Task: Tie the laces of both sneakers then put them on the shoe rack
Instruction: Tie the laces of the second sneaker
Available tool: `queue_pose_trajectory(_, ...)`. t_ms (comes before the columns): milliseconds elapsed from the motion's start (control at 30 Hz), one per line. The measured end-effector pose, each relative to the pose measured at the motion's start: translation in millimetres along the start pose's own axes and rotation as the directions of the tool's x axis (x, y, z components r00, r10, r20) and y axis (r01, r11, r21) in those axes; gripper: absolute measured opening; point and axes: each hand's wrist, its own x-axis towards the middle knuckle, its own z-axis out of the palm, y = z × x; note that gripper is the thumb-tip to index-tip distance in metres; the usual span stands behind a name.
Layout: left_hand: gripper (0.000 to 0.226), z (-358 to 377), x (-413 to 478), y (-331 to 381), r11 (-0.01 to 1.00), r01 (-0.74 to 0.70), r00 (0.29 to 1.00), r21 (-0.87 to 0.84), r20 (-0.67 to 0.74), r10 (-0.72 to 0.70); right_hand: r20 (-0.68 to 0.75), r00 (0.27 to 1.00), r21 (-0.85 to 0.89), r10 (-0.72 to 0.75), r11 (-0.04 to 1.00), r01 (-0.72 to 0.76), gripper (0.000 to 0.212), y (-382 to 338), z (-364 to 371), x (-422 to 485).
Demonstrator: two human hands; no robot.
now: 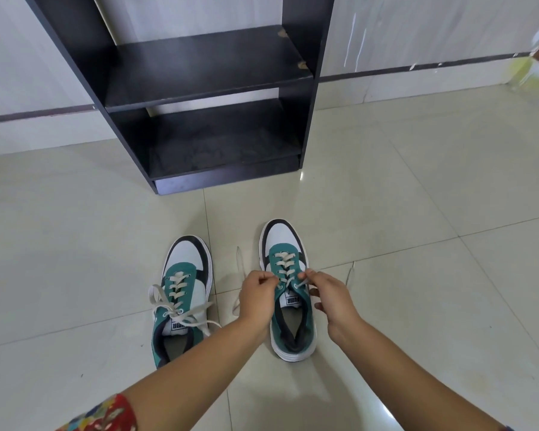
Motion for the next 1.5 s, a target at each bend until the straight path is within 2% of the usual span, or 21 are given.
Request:
queue_pose_trajectory(133,0.009,-1.4,-13.6,14.5,0.989,-0.044,0.998,-0.138,0.041,0.05,0.096,0.992,-0.125,-0.078,0.988,0.09,0.027,-6.9,0.3,-4.3)
queue_pose_trajectory(233,0.007,-5.8,-22.4,36.0,0.958,-0.087,0.986,-0.272,0.116,0.122,0.178,0.974,-0.132,-0.143,0.977,0.167,0.024,-18.2,-0.2,-8.1)
queue_pose_trajectory(300,0.004,-9.9,-23.5,54.2,0.948,-0.193,0.964,-0.252,0.129,0.231,0.228,0.951,-0.172,-0.209,0.953,0.251,0.024,-26.8,-1.2,-9.1)
queue_pose_trajectory(400,0.007,-17.6,-23.9,85.8,0.891,-0.409,0.889,-0.199,0.136,0.438,0.265,0.915,-0.214,-0.304,0.907,0.364,0.027,-44.0,-3.3,-7.8)
queue_pose_trajectory(467,0.008,-21.5,-23.5,103.2,0.858,-0.483,0.855,-0.175,0.118,0.506,0.277,0.895,-0.208,-0.349,0.888,0.41,0.028,-56.7,-4.4,-8.7)
queue_pose_trajectory(567,0.027,-21.1,-12.5,103.2,0.91,-0.407,0.909,-0.081,0.058,0.412,0.261,0.894,-0.194,-0.364,0.887,0.418,0.027,-62.0,-5.7,-6.1)
queue_pose_trajectory(633,0.04,-19.3,-1.3,81.6,0.964,-0.262,0.965,-0.046,-0.003,0.262,0.228,0.92,-0.232,-0.319,0.9,0.37,0.026,-54.5,-8.4,0.1)
queue_pose_trajectory(700,0.046,-17.6,5.2,51.8,0.996,-0.079,0.996,-0.044,-0.043,0.077,0.167,0.962,-0.369,-0.218,0.89,0.266,0.03,-39.1,-15.6,9.8)
queue_pose_trajectory(767,0.043,-15.6,4.6,24.3,0.996,0.083,0.996,0.04,0.028,-0.084,0.094,0.988,-0.515,-0.126,0.843,0.156,0.039,-21.3,-23.3,15.7)
queue_pose_trajectory(800,0.039,-14.4,2.6,15.6,0.988,0.122,0.988,0.093,0.085,-0.13,0.076,0.992,-0.532,-0.098,0.838,0.123,0.042,-13.1,-25.7,17.0)
queue_pose_trajectory(900,0.04,-9.0,6.4,2.1,0.97,0.075,0.977,0.232,0.175,-0.118,0.062,0.994,-0.454,-0.086,0.885,0.105,0.033,-0.9,-23.3,15.0)
queue_pose_trajectory(1000,0.028,-6.3,16.1,-2.1,0.92,-0.095,0.988,0.381,0.152,0.039,0.05,0.99,-0.362,-0.135,0.921,0.143,0.015,0.7,-15.0,17.8)
queue_pose_trajectory(1100,0.017,-7.1,19.4,-3.2,0.852,-0.227,0.974,0.473,0.128,0.188,0.122,0.982,-0.313,-0.142,0.934,0.174,0.004,-6.8,-6.9,12.8)
queue_pose_trajectory(1167,0.017,-9.4,20.0,-0.1,0.857,-0.354,0.935,0.373,0.144,0.324,0.193,0.971,-0.257,-0.144,0.947,0.192,0.005,-10.6,-4.1,7.5)
queue_pose_trajectory(1267,0.019,-15.2,19.7,8.0,0.743,-0.622,0.781,0.247,0.271,0.563,0.31,0.934,-0.228,-0.178,0.94,0.254,0.016,-12.7,-3.1,-0.1)
queue_pose_trajectory(1367,0.033,-24.7,16.4,20.8,0.677,-0.701,0.682,0.225,0.489,0.544,0.386,0.89,-0.217,-0.244,0.913,0.344,0.02,-13.4,-2.8,-6.5)
queue_pose_trajectory(1400,0.035,-27.6,17.5,24.0,0.609,-0.744,0.644,0.274,0.537,0.545,0.391,0.88,-0.209,-0.271,0.905,0.371,0.02,-13.4,-3.0,-7.9)
queue_pose_trajectory(1500,0.03,-33.2,21.0,29.1,0.279,-0.856,0.507,0.436,0.596,0.623,0.334,0.866,-0.264,-0.373,0.845,0.466,0.014,-10.1,-5.2,-10.2)
